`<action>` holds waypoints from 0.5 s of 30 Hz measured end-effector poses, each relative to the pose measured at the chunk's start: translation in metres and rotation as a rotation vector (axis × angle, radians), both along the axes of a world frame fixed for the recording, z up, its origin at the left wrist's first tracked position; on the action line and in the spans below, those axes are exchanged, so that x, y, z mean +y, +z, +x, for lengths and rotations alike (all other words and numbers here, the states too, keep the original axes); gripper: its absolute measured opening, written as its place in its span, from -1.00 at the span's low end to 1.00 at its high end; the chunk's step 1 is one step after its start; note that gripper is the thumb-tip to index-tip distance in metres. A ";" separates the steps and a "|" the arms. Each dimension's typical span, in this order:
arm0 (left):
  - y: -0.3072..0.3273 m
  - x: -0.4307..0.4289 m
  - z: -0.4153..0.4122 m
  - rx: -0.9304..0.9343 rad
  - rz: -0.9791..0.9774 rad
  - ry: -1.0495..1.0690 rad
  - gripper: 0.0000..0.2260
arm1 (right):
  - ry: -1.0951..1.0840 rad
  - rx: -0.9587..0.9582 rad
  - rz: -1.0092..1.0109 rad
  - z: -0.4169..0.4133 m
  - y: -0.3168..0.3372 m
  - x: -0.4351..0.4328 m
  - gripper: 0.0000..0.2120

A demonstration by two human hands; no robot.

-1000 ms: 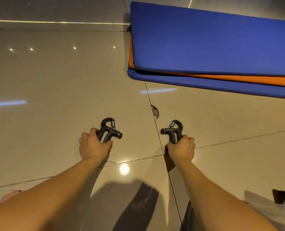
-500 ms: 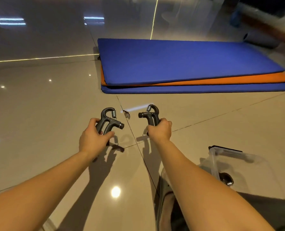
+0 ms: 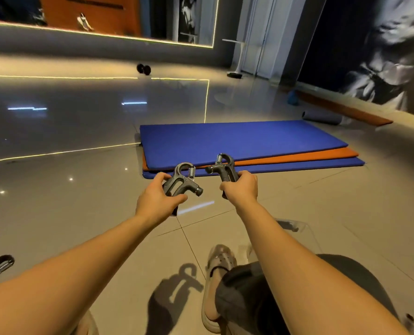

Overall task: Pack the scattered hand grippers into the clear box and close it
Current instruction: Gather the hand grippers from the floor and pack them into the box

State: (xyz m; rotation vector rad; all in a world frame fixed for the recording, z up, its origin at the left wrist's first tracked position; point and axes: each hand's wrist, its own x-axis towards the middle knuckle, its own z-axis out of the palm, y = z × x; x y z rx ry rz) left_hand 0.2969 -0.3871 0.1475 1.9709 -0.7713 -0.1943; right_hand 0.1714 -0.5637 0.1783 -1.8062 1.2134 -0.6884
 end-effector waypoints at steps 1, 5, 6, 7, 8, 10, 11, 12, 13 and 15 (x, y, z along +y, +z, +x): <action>0.014 0.003 -0.011 -0.024 0.000 -0.017 -0.51 | -0.002 -0.013 -0.016 -0.012 0.013 0.006 -0.67; 0.064 0.020 -0.050 -0.098 0.018 -0.064 -0.53 | 0.004 -0.046 -0.107 -0.060 0.063 0.029 -0.71; 0.074 0.025 -0.059 -0.113 0.026 -0.075 -0.53 | 0.012 -0.046 -0.130 -0.073 0.074 0.034 -0.72; 0.083 0.030 -0.067 -0.129 0.032 -0.083 -0.53 | 0.022 -0.045 -0.148 -0.086 0.085 0.038 -0.72; 0.090 0.035 -0.074 -0.138 0.034 -0.092 -0.53 | 0.034 -0.047 -0.163 -0.099 0.095 0.042 -0.72; 0.102 0.040 -0.088 -0.133 0.022 -0.124 -0.53 | 0.063 -0.033 -0.189 -0.125 0.113 0.050 -0.69; 0.106 0.041 -0.093 -0.136 0.019 -0.147 -0.53 | 0.083 -0.011 -0.210 -0.136 0.119 0.052 -0.69; 0.109 0.039 -0.099 -0.145 0.023 -0.168 -0.52 | 0.102 0.018 -0.236 -0.148 0.124 0.054 -0.68; 0.112 0.037 -0.105 -0.151 0.028 -0.182 -0.51 | 0.116 0.050 -0.260 -0.158 0.128 0.054 -0.68; 0.114 0.029 -0.115 -0.137 0.040 -0.198 -0.48 | 0.132 0.110 -0.296 -0.179 0.134 0.054 -0.67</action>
